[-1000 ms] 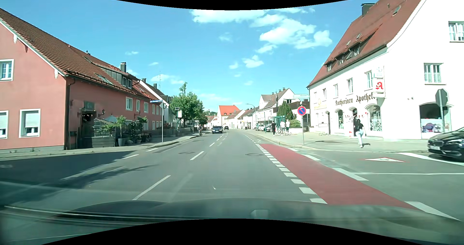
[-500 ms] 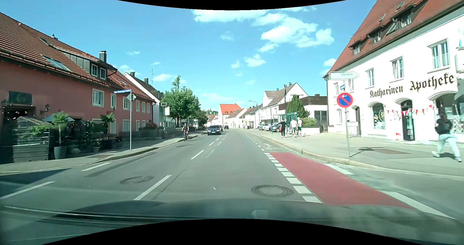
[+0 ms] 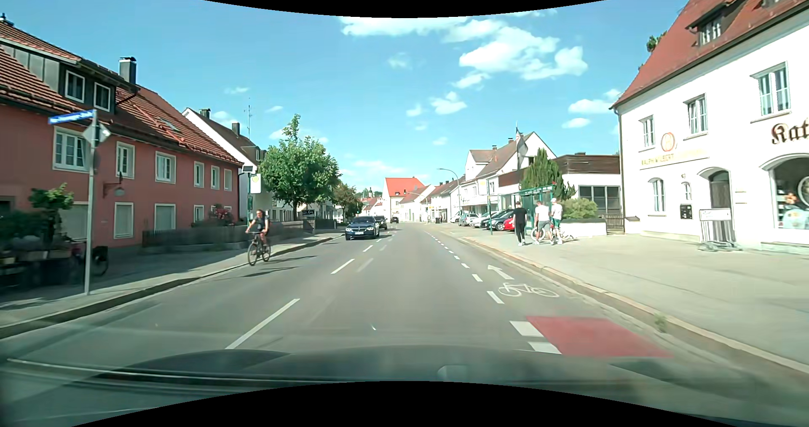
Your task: Follow the waypoints while adhering to traffic rules and regulations
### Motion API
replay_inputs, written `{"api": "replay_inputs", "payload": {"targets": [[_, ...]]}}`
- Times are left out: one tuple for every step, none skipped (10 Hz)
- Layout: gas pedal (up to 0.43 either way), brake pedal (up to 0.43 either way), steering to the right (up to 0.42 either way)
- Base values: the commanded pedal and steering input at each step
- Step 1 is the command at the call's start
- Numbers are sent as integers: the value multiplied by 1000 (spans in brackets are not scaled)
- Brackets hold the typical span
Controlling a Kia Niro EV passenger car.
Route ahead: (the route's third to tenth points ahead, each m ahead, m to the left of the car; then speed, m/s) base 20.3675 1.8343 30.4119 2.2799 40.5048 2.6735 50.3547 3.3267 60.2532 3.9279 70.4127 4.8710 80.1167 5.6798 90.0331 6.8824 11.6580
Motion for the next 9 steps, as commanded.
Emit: {"api": "replay_inputs", "payload": {"targets": [[79, 6, -6], [79, 6, -6], [79, 6, -7], [79, 6, -7], [79, 6, -6], [79, 6, -7], [79, 6, -7], [79, 6, -9], [79, 6, -12]]}}
